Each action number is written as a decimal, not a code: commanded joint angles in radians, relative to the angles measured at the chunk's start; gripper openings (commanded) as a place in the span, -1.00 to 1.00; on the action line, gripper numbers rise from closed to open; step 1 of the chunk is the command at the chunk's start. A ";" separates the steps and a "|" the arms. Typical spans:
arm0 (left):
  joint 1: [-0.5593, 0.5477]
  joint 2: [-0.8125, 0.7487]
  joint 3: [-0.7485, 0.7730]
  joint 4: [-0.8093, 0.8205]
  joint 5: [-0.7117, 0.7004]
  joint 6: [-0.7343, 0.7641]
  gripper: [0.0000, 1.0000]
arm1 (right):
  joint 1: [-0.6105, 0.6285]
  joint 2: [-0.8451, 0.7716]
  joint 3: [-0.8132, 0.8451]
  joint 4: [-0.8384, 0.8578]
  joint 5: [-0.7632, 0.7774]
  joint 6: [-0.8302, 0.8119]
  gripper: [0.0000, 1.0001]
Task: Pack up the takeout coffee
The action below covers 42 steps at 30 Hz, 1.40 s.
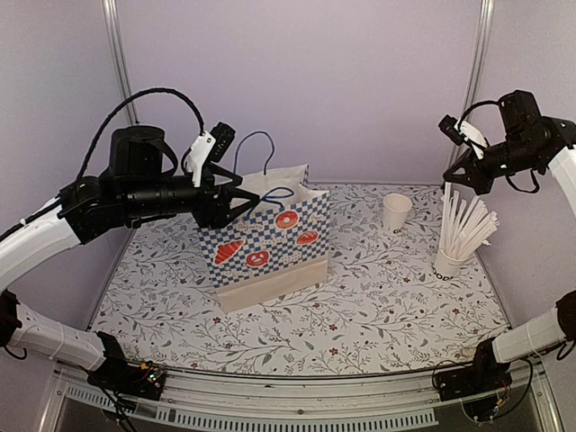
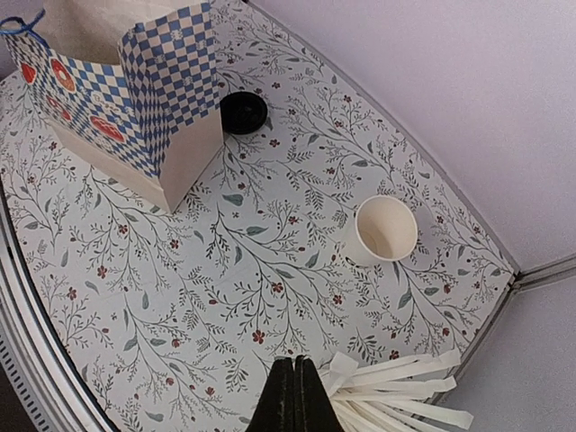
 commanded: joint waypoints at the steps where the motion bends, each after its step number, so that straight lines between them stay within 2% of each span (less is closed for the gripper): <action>1: -0.011 0.000 0.048 0.016 0.003 0.007 0.36 | -0.006 0.027 0.169 -0.080 -0.085 -0.035 -1.00; 7: -0.012 -0.021 0.066 0.002 -0.010 0.001 0.37 | -0.004 0.101 0.422 -0.150 -0.171 -0.024 -1.00; 14: -0.011 -0.072 0.052 -0.001 -0.049 -0.003 0.38 | 0.043 0.157 0.567 -0.130 -0.273 -0.036 -1.00; 18: -0.011 -0.111 0.025 -0.001 -0.115 0.004 0.39 | 0.051 0.168 0.581 0.036 -0.388 -0.011 -1.00; 23: 0.006 -0.142 0.005 -0.031 -0.269 -0.045 0.41 | 0.077 0.193 0.588 0.285 -0.500 0.122 -1.00; 28: 0.012 -0.175 0.011 -0.072 -0.321 -0.073 0.41 | 0.204 0.320 0.725 0.311 -0.461 0.152 -1.00; 32: 0.013 -0.217 -0.007 -0.083 -0.361 -0.083 0.42 | 0.346 0.409 0.773 0.322 -0.386 0.095 -1.00; 41: 0.016 -0.263 -0.068 -0.099 -0.368 -0.119 0.43 | 0.600 0.588 0.777 0.525 -0.274 0.086 -1.00; 42: 0.016 -0.265 -0.073 -0.099 -0.369 -0.122 0.43 | 0.627 0.610 0.774 0.540 -0.250 0.090 -0.87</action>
